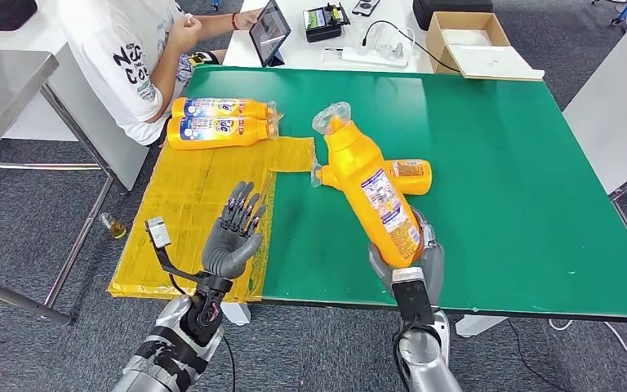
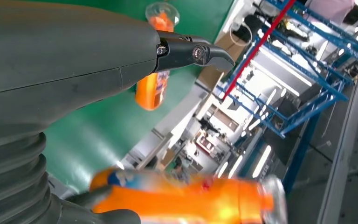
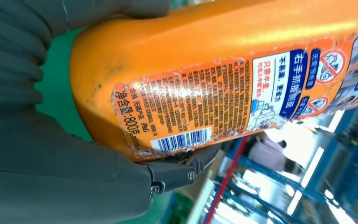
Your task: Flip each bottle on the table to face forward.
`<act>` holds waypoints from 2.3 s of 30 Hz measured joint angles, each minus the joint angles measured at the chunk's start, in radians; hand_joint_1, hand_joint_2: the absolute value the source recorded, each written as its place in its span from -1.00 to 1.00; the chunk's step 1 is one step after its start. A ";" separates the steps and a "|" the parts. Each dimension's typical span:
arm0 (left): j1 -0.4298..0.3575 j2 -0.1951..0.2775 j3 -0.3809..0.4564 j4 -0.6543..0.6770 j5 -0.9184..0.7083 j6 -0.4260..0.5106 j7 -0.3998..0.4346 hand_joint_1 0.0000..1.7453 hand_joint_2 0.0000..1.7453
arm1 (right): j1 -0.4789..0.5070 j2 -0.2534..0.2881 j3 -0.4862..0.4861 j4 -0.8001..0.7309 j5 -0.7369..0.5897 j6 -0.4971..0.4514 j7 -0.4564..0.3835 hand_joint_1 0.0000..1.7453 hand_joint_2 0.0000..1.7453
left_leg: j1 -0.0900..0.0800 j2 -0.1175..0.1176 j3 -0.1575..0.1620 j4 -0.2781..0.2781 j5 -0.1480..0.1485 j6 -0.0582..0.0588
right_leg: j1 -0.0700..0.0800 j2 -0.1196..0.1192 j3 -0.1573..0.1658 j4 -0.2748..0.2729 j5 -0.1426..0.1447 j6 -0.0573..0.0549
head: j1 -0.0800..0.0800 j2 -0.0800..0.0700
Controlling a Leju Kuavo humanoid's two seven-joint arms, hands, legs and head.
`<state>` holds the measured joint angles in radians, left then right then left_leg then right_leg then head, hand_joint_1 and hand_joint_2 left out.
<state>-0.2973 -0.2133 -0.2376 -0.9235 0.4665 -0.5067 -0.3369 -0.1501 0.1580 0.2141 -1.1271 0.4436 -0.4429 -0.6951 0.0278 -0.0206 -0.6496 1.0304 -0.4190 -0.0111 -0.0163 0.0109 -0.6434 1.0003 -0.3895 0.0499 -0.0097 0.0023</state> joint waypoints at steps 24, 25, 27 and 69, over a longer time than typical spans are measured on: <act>-0.069 0.023 -0.126 0.080 0.058 -0.031 0.010 -1.00 1.00 | -0.121 0.100 0.382 0.358 -0.056 -0.044 -0.001 1.00 1.00 | 0.001 0.000 0.000 0.000 0.000 0.000 | 0.001 0.000 -0.001 0.000 0.000 0.000 | 0.000 0.000; -0.070 0.023 -0.127 0.082 0.061 -0.032 0.010 -1.00 1.00 | -0.125 0.102 0.387 0.364 -0.058 -0.044 -0.001 1.00 1.00 | 0.001 0.000 0.000 0.000 0.000 0.000 | 0.001 0.000 -0.001 0.000 0.000 0.000 | 0.000 0.000; -0.071 0.023 -0.128 0.087 0.067 -0.035 0.010 -1.00 1.00 | -0.134 0.105 0.396 0.380 -0.059 -0.041 -0.001 1.00 1.00 | 0.001 0.000 0.000 0.000 0.000 0.000 | 0.001 0.000 -0.001 0.000 0.000 0.000 | 0.000 0.000; -0.041 0.022 -0.111 -0.051 -0.124 0.210 -0.120 1.00 1.00 | -0.145 0.128 0.328 0.435 -0.070 0.059 -0.005 -1.00 -1.00 | 0.001 0.000 0.000 0.000 0.000 0.000 | 0.001 0.000 -0.001 0.000 0.000 0.000 | 0.000 0.000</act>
<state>-0.3381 -0.1909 -0.3481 -0.9748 0.3425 -0.2965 -0.4566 -0.2950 0.2865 0.5419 -0.6926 0.3735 -0.3843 -0.6999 0.0286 -0.0204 -0.6499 1.0305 -0.4187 -0.0114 -0.0153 0.0111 -0.6449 1.0004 -0.3894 0.0498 -0.0096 0.0023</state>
